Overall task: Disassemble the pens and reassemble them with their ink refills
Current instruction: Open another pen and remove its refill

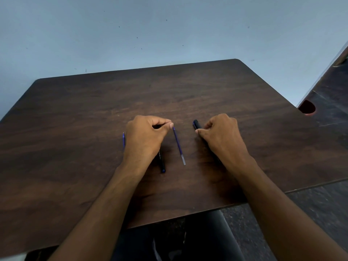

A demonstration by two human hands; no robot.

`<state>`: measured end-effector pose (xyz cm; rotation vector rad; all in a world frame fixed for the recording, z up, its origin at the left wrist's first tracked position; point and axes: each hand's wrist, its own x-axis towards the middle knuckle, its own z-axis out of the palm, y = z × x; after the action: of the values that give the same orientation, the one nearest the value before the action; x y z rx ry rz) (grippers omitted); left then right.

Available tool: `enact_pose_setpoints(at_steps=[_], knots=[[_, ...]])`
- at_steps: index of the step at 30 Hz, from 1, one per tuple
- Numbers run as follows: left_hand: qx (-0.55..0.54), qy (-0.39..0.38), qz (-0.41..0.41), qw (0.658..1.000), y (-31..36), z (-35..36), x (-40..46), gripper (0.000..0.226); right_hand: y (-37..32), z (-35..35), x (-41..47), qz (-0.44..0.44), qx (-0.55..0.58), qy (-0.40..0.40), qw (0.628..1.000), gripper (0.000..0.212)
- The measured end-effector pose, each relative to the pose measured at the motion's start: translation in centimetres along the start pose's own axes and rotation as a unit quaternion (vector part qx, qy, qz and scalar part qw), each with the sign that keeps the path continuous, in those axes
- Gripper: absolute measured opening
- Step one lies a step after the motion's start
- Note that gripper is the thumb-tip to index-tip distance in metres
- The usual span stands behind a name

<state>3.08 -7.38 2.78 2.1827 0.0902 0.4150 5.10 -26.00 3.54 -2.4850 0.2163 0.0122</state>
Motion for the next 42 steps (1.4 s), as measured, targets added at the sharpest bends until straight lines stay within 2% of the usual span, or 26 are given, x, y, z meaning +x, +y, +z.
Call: enact_pose_setpoints(at_steps=[9,13,17,23,29,35,39,42], knots=[[-0.003,0.042,-0.026,0.999,-2.1,-3.1,-0.1,0.011,-0.9,0.4,-0.9,-0.098,0.030,0.082,0.991,0.013],[-0.005,0.040,-0.035,0.999,-2.8,-4.0,-0.3,0.007,-2.3,1.3,-1.2,-0.127,0.026,0.060,0.990,0.018],[-0.009,0.056,-0.038,0.998,-3.4,-4.5,-0.6,0.007,-4.0,2.3,-1.5,-0.134,0.015,0.001,0.991,0.026],[-0.013,0.061,-0.025,0.998,-3.9,-4.5,-0.9,0.010,-6.8,5.4,-1.3,-0.120,-0.077,-0.036,0.989,0.046],[-0.021,0.066,-0.018,0.997,-4.2,-4.4,-1.0,0.012,-7.8,7.9,-0.8,-0.097,-0.137,-0.073,0.983,0.052],[-0.047,0.052,-0.040,0.997,-4.3,-4.1,-1.0,0.008,-7.8,6.5,-1.6,-0.090,-0.083,-0.074,0.990,0.035],[-0.123,0.027,-0.091,0.988,-3.8,-3.9,-0.9,0.014,-7.8,4.5,-3.1,-0.118,-0.027,-0.084,0.989,0.032],[-0.247,-0.028,-0.159,0.956,-3.0,-3.6,-0.5,0.013,-7.5,3.3,-4.0,-0.139,0.012,-0.104,0.985,0.029]])
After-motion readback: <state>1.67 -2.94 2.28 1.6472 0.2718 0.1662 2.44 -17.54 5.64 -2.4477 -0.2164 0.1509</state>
